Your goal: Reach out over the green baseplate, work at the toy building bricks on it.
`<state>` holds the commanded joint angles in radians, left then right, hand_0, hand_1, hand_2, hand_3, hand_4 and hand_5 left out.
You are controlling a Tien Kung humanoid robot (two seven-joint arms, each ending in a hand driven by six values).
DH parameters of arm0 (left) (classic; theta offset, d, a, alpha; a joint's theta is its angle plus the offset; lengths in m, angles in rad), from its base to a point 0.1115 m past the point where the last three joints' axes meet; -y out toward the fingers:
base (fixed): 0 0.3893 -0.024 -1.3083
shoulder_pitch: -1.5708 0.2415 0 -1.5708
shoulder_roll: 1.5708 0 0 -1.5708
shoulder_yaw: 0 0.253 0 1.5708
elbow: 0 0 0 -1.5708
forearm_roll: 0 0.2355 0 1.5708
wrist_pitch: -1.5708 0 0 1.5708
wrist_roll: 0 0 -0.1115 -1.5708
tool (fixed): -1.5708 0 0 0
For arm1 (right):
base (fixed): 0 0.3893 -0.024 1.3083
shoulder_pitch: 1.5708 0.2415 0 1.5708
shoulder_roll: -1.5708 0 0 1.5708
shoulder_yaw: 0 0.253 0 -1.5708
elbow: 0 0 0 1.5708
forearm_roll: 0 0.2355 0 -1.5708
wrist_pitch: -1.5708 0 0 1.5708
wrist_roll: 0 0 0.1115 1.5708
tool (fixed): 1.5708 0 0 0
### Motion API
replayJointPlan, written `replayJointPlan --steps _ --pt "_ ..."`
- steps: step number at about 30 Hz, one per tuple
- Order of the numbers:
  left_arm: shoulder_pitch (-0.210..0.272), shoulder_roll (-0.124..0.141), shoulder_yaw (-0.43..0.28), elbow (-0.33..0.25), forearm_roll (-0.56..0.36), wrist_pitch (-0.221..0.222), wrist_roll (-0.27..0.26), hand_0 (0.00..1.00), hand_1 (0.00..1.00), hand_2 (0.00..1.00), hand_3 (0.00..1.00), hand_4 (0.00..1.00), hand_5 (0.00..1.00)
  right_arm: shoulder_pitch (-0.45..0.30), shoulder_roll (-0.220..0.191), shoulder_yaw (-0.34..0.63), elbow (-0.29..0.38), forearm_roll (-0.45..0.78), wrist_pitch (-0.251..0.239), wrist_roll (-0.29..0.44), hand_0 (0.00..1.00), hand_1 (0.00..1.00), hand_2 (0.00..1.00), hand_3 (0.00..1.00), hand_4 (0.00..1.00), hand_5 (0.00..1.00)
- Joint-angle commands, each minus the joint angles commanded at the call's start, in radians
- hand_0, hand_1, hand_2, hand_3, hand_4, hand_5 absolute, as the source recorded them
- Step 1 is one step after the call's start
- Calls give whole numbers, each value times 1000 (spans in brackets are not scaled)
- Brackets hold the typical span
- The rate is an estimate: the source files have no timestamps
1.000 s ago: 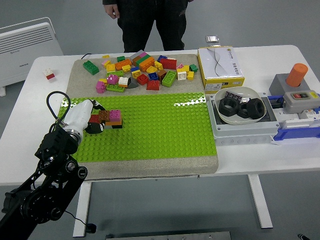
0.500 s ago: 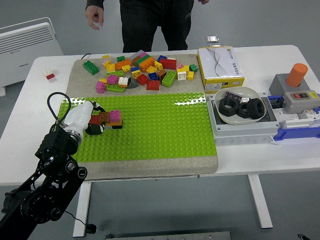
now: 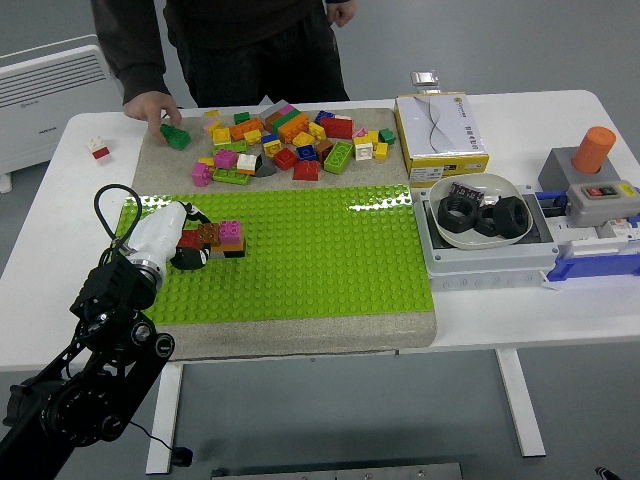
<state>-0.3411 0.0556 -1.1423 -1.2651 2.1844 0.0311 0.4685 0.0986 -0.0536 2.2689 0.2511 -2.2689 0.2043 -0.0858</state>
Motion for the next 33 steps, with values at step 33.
replayJointPlan --steps 33 --pt "0 2 6 2 0 -22 -4 878 850 785 704 447 2 1 0 0 0 0 -1 -1 672 640 716 706 723 998"
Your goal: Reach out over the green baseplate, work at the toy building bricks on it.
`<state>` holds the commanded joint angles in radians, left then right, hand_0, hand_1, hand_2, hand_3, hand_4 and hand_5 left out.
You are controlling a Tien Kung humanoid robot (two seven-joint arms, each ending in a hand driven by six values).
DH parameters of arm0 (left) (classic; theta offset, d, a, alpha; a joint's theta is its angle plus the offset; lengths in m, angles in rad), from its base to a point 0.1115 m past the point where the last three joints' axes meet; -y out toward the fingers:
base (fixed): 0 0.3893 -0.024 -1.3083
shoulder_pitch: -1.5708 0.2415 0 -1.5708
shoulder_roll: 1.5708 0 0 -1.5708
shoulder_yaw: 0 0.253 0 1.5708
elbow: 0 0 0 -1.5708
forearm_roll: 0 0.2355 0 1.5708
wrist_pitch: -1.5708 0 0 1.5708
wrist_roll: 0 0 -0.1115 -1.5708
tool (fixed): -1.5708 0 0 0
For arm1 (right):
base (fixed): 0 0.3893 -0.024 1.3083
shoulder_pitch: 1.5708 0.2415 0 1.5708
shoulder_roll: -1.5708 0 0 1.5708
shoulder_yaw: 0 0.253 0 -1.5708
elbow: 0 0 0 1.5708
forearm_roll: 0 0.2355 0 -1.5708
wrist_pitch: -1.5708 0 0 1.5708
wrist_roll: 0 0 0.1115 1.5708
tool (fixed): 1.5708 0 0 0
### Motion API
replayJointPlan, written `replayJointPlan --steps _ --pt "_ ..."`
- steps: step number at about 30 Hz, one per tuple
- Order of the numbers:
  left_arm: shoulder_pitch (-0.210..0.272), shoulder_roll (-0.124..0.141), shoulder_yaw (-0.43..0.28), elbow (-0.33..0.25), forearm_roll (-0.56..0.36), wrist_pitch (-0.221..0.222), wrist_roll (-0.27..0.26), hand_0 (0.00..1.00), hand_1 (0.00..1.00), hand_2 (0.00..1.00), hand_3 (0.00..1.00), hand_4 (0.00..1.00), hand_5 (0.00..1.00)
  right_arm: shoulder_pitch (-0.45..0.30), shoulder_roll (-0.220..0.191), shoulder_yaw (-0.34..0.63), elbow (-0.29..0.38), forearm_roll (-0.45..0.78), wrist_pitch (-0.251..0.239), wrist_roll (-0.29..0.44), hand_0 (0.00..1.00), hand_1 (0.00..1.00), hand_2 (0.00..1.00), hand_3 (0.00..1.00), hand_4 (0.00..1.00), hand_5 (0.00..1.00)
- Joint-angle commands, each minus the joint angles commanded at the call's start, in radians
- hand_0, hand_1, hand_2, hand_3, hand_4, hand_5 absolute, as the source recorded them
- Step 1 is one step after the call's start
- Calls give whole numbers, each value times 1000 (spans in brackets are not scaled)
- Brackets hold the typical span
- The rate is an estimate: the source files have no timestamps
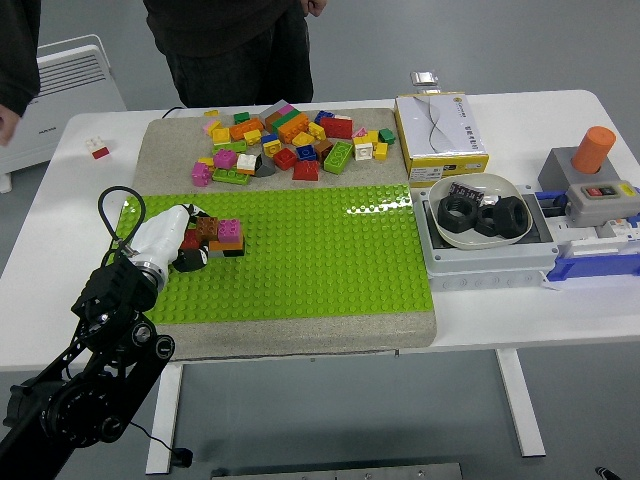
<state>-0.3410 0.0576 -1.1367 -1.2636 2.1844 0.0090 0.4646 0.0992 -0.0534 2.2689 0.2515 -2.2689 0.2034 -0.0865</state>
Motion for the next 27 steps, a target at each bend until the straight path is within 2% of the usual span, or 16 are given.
replayJointPlan --steps 10,11,27 --pt "0 0 -2 2 0 -11 -7 883 853 791 728 462 2 -1 0 0 0 0 -1 -1 673 640 715 705 721 998" --pt "0 0 -2 2 0 -15 -9 884 862 807 813 519 2 -1 -1 0 0 0 -1 -1 674 640 715 703 719 998" --pt "1 1 -5 1 6 -51 -19 889 869 829 839 575 2 0 0 0 1 0 -1 -2 674 640 716 703 718 997"
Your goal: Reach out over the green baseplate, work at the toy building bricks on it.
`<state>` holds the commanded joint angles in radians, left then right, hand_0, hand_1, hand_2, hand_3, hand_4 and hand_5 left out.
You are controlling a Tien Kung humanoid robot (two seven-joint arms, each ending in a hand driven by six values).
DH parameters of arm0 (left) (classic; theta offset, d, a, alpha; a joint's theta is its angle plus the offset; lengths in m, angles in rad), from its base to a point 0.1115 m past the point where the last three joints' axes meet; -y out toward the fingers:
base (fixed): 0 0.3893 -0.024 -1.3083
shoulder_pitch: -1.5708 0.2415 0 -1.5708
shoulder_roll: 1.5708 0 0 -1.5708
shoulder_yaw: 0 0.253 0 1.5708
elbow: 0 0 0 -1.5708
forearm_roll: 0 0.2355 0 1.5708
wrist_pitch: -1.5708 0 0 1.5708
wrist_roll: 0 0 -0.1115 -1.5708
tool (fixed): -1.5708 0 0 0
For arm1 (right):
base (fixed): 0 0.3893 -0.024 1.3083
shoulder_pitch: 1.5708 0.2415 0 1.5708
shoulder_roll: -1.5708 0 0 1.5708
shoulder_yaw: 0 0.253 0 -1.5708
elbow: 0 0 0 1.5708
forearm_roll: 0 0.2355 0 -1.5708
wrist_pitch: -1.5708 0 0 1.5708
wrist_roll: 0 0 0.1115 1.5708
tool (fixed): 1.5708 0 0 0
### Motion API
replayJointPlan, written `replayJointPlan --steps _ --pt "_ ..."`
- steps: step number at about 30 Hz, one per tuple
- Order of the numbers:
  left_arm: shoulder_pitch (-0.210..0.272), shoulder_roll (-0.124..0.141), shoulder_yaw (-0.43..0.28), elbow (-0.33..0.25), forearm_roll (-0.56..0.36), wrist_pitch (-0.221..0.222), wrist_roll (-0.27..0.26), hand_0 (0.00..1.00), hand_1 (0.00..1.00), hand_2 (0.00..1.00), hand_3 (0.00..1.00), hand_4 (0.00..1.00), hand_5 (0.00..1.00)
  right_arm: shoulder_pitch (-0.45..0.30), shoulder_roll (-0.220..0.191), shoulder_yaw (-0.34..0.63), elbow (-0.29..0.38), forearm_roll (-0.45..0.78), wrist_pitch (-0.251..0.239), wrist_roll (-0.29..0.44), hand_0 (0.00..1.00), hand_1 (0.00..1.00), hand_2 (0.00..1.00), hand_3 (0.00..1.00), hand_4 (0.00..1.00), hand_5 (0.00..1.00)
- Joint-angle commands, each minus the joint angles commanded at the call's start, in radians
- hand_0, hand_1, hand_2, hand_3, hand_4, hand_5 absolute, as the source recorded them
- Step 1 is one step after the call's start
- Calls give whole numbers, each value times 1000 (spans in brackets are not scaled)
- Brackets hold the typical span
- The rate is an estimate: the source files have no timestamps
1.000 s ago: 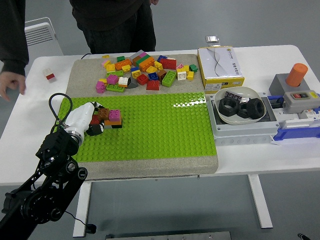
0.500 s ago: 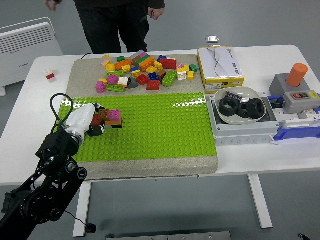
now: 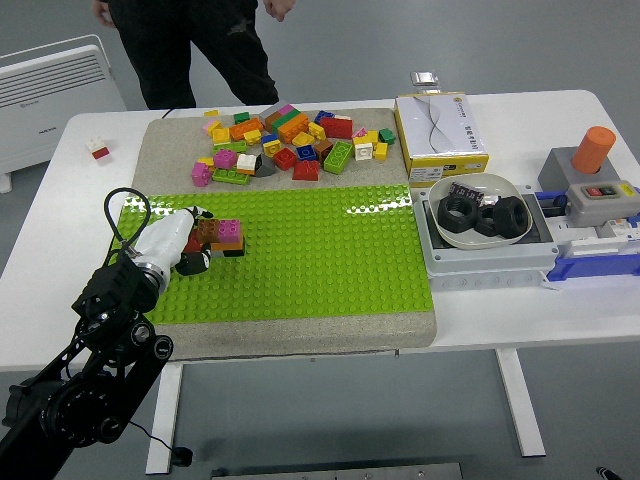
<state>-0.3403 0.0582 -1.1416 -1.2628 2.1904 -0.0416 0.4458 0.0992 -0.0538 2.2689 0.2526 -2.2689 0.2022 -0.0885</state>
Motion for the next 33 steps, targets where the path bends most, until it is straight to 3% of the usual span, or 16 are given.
replayJointPlan --steps 7,8,13,14,15,19,20,25,26,31,33 --pt "2 3 -10 -12 7 -36 -3 894 876 832 845 616 2 0 0 0 0 0 0 0 673 640 715 705 717 996" --pt "3 3 -13 -15 9 -43 -4 901 890 853 862 706 2 0 0 0 1 0 0 0 673 639 715 707 712 993" --pt "9 11 -36 -48 31 -65 -7 901 890 853 862 706 2 0 0 0 8 0 4 -7 673 639 715 707 712 993" --pt "11 14 -42 -62 41 -64 -8 917 906 889 893 902 62 -1 0 0 9 0 5 -8 672 640 713 716 706 988" --pt "14 18 -47 -75 50 -58 -12 917 906 889 893 902 62 -1 -1 0 10 0 5 -8 672 640 713 716 706 988" --pt "39 46 -53 -149 79 13 -55 917 906 889 893 902 62 -3 -1 0 11 0 7 -9 672 640 713 716 706 988" --pt "50 55 -50 -171 79 37 -70 946 938 906 690 966 384 -4 -1 0 12 0 7 -9 672 640 713 715 706 987" --pt "98 90 5 -236 79 159 -129 946 938 906 690 966 384 -7 -2 0 12 0 8 -8 672 640 713 715 706 987" --pt "102 91 17 -235 79 179 -135 964 927 899 629 972 603 -7 -1 0 12 0 8 -8 672 640 714 715 704 987" --pt "110 87 73 -201 79 281 -139 964 927 899 629 972 603 -7 0 0 11 0 8 -7 672 640 714 715 704 987" --pt "109 89 90 -191 79 299 -133 995 931 897 620 981 631 -7 0 0 11 0 8 -7 672 638 714 714 704 989"
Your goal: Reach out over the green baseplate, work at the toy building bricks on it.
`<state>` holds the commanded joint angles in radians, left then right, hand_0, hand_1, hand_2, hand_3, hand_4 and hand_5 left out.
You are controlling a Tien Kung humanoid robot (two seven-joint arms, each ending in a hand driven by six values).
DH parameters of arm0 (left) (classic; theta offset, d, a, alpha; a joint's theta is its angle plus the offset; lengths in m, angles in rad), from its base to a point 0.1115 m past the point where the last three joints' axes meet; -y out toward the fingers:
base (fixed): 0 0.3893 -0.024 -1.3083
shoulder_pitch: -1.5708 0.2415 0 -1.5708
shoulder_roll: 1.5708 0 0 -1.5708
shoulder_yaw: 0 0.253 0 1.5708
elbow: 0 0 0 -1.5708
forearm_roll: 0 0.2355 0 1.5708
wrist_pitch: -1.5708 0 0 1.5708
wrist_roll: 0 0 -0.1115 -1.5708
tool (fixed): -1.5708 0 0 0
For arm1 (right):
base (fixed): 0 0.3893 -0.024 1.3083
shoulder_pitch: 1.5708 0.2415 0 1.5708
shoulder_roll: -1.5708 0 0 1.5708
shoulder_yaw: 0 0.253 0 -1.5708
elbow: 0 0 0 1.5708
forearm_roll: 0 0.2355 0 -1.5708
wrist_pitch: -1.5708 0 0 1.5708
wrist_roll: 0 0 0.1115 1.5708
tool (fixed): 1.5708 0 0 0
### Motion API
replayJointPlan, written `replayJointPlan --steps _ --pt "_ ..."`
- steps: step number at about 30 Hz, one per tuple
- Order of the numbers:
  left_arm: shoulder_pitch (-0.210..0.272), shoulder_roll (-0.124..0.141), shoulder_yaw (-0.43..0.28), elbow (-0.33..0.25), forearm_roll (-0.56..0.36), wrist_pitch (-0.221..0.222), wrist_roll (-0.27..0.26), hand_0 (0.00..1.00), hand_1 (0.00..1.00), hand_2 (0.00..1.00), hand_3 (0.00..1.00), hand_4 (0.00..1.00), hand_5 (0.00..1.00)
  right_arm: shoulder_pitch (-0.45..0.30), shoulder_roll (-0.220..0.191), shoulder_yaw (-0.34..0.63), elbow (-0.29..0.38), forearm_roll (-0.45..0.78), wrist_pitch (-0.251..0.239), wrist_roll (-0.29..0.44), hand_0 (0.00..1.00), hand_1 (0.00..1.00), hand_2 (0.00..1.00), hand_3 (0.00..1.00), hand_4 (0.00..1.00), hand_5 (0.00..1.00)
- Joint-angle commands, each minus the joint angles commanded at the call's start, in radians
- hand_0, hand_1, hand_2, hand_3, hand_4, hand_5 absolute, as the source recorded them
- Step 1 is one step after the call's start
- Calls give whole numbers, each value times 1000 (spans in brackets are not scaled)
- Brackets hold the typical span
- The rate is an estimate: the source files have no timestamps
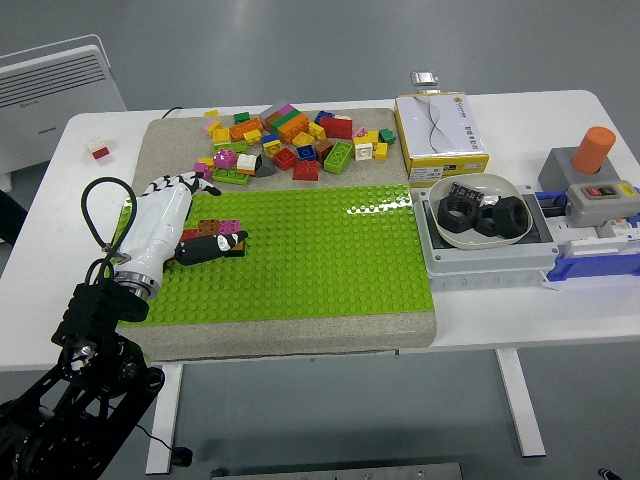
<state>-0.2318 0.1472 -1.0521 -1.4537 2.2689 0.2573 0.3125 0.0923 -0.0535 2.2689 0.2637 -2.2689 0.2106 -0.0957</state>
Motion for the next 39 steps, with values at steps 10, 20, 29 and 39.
replayJointPlan --steps 10,20,29,39 --pt "-24 -5 20 118 0 26 -5 998 942 897 611 998 741 2 1 0 0 0 2 -1 671 638 714 713 701 987" --pt "-15 -12 -2 164 0 17 3 998 946 898 623 998 755 2 1 0 -2 0 2 0 672 638 713 713 699 985" --pt "-24 -23 6 190 0 11 2 998 946 900 627 998 754 4 2 0 -3 0 0 1 672 638 712 711 697 985" --pt "-29 -32 13 221 0 9 2 998 945 901 630 998 748 7 3 0 -3 0 0 1 672 637 712 711 697 984"
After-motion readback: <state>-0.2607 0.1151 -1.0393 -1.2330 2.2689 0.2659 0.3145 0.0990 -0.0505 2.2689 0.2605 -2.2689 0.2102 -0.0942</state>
